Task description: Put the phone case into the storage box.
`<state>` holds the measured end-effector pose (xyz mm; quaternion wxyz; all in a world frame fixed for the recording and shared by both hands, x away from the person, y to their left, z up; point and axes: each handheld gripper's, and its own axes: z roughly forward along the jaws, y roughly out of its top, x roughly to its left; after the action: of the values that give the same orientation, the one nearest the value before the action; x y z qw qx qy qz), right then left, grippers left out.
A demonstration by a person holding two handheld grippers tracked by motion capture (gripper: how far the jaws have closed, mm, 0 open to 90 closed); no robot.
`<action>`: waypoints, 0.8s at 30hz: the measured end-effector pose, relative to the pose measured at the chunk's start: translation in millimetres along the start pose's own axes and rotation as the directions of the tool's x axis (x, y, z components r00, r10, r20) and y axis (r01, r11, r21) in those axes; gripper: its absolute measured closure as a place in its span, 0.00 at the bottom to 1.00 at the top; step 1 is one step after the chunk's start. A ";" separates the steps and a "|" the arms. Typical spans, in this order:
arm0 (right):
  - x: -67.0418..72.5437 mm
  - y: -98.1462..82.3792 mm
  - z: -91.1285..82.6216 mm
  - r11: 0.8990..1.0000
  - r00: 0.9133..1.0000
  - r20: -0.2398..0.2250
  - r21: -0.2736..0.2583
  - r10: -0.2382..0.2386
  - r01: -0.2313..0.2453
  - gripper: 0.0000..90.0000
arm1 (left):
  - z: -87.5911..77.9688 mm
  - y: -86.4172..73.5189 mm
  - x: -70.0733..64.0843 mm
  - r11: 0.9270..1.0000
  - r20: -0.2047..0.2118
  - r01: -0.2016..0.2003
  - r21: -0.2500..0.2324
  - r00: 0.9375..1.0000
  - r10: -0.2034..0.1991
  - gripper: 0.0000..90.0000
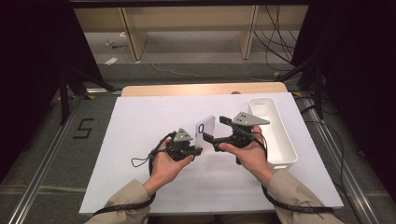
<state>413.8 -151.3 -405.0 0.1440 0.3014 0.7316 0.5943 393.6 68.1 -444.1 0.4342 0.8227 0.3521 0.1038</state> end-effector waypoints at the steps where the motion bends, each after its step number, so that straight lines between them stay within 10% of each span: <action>1: 0.5 0.1 1.2 1.000 1.000 0.003 0.001 -0.001 0.001 0.06 | 0.3 0.2 -0.7 1.000 -0.001 -0.002 0.001 1.000 0.002 0.90; 24: 5.4 -1.4 14.4 1.000 0.996 0.082 -0.012 0.027 -0.026 0.12 | 4.8 1.7 -6.7 1.000 0.002 -0.001 -0.006 1.000 0.001 0.90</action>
<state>417.4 -136.8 -409.2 0.1675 0.3345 0.7177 0.5874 391.9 59.9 -444.7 0.4370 0.8216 0.3509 0.1043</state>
